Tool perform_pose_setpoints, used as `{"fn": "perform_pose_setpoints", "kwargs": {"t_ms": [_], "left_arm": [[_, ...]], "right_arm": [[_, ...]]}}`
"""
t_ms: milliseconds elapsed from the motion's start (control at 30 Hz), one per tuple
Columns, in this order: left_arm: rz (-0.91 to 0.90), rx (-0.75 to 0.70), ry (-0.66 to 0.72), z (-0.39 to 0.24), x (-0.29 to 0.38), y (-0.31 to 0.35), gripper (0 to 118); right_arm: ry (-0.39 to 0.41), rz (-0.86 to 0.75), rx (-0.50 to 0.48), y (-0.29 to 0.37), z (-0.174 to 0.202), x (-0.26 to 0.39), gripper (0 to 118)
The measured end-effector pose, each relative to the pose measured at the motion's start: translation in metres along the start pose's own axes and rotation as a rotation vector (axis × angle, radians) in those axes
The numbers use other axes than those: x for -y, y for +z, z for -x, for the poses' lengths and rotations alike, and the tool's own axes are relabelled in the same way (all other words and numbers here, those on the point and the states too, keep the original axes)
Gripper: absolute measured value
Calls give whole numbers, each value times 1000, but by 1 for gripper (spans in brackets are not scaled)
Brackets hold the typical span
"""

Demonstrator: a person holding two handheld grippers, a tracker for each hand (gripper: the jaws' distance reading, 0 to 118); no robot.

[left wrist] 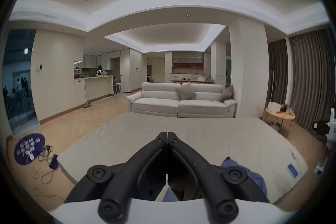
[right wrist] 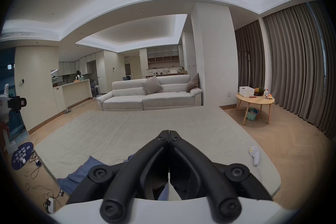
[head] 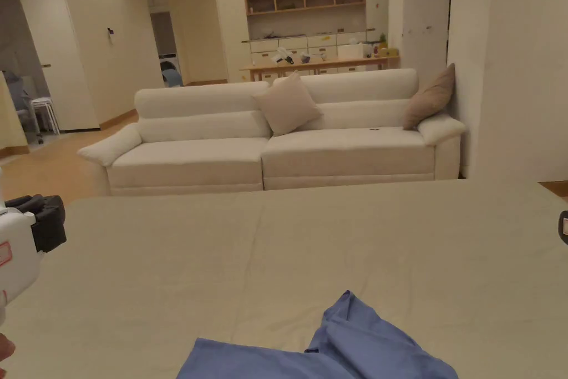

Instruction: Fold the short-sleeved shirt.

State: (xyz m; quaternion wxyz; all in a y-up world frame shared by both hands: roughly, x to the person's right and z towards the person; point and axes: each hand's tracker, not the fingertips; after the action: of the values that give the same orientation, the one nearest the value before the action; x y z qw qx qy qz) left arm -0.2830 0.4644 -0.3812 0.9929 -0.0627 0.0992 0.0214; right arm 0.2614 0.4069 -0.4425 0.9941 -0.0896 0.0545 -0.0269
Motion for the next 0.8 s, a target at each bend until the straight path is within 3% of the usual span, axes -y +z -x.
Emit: {"fn": "perform_pose_setpoints", "kwargs": {"t_ms": [133,300,600,767,800], "left_arm": [[-9,-12,-32,-2,2,-4,0],[131,105,27,-7,14,-42,0],[664,281,156,-14,123,-263,0],[827,288,29,-22,205,-356,1],[853,270,20,-23,216,-367,19]], "right_arm": [[12,-26,-31,-4,19,-11,0],[16,-29,-47,-16,30,-14,0],[26,71,-56,-91,33,16,0],[45,151,-40,-141,31,43,0],[42,165,-42,-149,31,48,0]]}}
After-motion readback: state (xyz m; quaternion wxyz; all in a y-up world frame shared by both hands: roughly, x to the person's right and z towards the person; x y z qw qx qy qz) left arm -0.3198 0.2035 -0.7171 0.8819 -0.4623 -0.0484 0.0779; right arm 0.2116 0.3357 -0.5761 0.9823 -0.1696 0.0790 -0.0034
